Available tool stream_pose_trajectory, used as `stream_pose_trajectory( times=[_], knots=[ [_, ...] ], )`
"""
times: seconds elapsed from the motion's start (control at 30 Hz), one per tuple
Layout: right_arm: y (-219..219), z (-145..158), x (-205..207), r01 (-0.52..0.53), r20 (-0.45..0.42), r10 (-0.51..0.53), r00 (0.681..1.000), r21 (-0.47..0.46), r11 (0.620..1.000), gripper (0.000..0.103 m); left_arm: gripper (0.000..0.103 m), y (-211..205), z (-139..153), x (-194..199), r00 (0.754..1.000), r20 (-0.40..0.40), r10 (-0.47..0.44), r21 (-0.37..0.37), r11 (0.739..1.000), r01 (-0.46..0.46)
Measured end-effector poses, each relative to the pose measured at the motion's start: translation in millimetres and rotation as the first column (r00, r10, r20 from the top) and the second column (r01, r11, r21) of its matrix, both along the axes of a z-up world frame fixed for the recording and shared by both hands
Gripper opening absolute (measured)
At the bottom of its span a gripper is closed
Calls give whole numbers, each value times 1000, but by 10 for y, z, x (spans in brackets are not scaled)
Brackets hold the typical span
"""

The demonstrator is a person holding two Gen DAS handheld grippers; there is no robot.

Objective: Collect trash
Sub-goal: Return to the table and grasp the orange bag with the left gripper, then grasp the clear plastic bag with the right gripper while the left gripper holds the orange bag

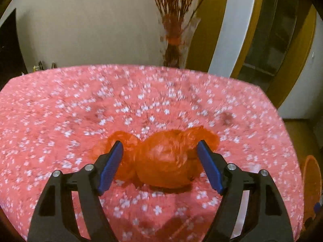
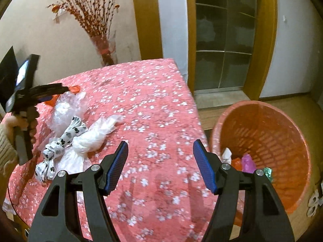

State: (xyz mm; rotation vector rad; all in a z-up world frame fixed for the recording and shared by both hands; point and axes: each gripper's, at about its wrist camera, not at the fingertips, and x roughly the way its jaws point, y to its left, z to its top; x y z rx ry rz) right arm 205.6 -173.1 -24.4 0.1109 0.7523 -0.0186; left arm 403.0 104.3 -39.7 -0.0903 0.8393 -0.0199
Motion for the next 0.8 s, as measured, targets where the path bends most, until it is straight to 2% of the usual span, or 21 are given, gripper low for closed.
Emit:
stream_pose_trajectory(
  times=[0.23, 0.27, 0.4, 0.57, 0.8],
  knots=[
    [115, -76, 64, -21, -21, 21, 1000, -4, 1000, 66, 74, -89, -142, 26, 997, -29, -66, -29, 997, 65],
    [127, -82, 62, -23, -23, 23, 999, -4, 1000, 66, 72, -108, -157, 34, 997, -26, -75, -19, 997, 74],
    [182, -86, 44, -28, -27, 28, 999, -8, 1000, 66, 54, -173, -151, -13, 995, -14, -103, -1, 995, 103],
    [228, -50, 17, -32, -26, 32, 999, -4, 999, 66, 49, -111, -85, -152, 997, 8, -78, -2, 997, 78],
    [387, 19, -16, -61, -18, 61, 998, 1, 998, 65, 49, 291, 146, -546, 997, 76, 7, -10, 1000, -6]
  ],
)
